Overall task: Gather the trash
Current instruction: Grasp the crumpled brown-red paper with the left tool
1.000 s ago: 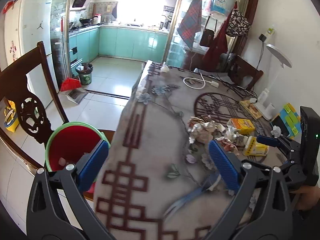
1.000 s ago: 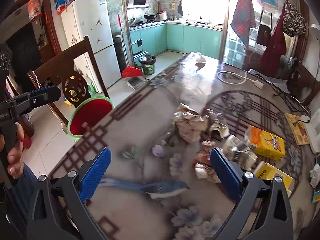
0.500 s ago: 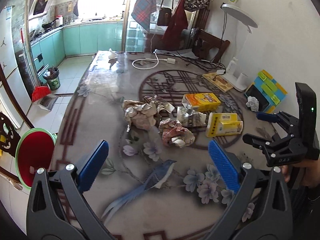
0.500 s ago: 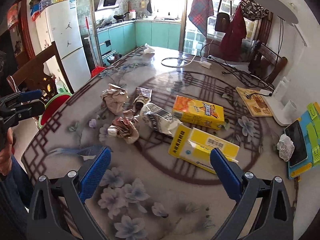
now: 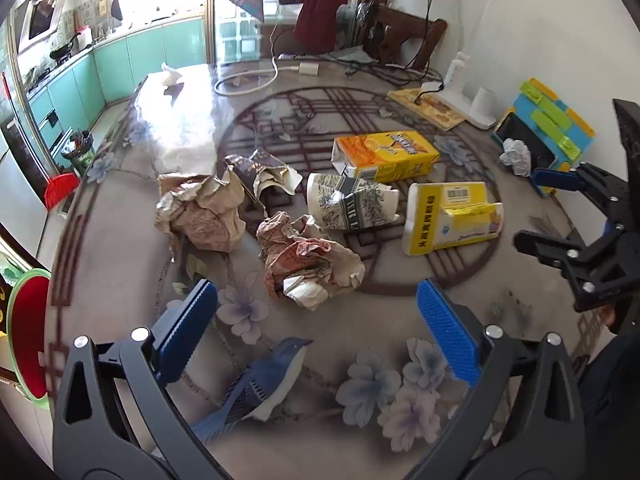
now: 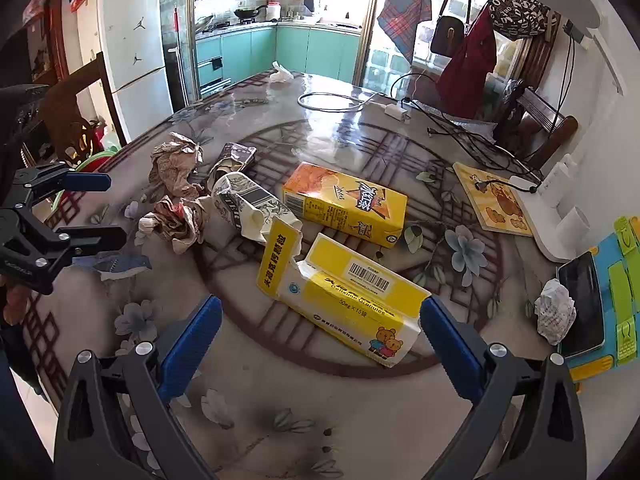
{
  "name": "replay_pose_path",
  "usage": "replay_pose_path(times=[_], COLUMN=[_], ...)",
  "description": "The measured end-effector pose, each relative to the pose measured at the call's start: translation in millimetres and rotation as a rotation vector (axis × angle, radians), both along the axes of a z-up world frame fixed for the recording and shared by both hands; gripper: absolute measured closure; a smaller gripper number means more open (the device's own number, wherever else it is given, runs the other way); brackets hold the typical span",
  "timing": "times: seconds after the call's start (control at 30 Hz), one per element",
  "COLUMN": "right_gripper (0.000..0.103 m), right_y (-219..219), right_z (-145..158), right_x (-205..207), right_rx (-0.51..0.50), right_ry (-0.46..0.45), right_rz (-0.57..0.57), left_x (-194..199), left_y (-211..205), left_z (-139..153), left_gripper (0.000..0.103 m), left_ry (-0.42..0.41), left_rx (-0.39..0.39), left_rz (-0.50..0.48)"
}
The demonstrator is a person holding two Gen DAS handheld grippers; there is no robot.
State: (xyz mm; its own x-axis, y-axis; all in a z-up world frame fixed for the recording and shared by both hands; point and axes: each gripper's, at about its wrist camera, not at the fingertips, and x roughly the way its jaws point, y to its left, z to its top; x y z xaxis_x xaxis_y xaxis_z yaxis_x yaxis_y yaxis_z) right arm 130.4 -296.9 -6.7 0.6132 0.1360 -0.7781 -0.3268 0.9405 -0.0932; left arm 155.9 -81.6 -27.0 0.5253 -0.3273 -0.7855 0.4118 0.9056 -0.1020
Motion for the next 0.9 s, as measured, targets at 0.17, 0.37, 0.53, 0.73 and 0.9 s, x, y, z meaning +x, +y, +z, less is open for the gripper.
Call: replay_pose_path(times=[0.17, 0.37, 0.53, 0.73, 0.9], right_gripper=[0.007, 0.007, 0.007, 0.007, 0.007], right_y=[-9, -16, -23, -19, -9], right_z=[-6, -18, -24, -36, -46], right_x=[9, 20, 29, 36, 41], right_rx=[0.0, -0.045, -0.043, -0.042, -0.093], right_ry=[0.008, 0.027, 0.044, 0.086, 0.089], right_rz=[0.026, 0.044, 0.056, 0.113, 0.165], left_x=[21, 36, 45, 51, 50], left_y=[-15, -29, -38, -40, -36], left_z=[-21, -38, -49, -58, -55], left_gripper=[0.005, 0.005, 0.005, 0.034, 0.049], left_ry=[0.033, 0.049, 0.064, 0.088, 0.071], left_rx=[0.023, 0.053, 0.071, 0.09, 0.09], left_rz=[0.037, 0.061, 0.08, 0.085, 0.076])
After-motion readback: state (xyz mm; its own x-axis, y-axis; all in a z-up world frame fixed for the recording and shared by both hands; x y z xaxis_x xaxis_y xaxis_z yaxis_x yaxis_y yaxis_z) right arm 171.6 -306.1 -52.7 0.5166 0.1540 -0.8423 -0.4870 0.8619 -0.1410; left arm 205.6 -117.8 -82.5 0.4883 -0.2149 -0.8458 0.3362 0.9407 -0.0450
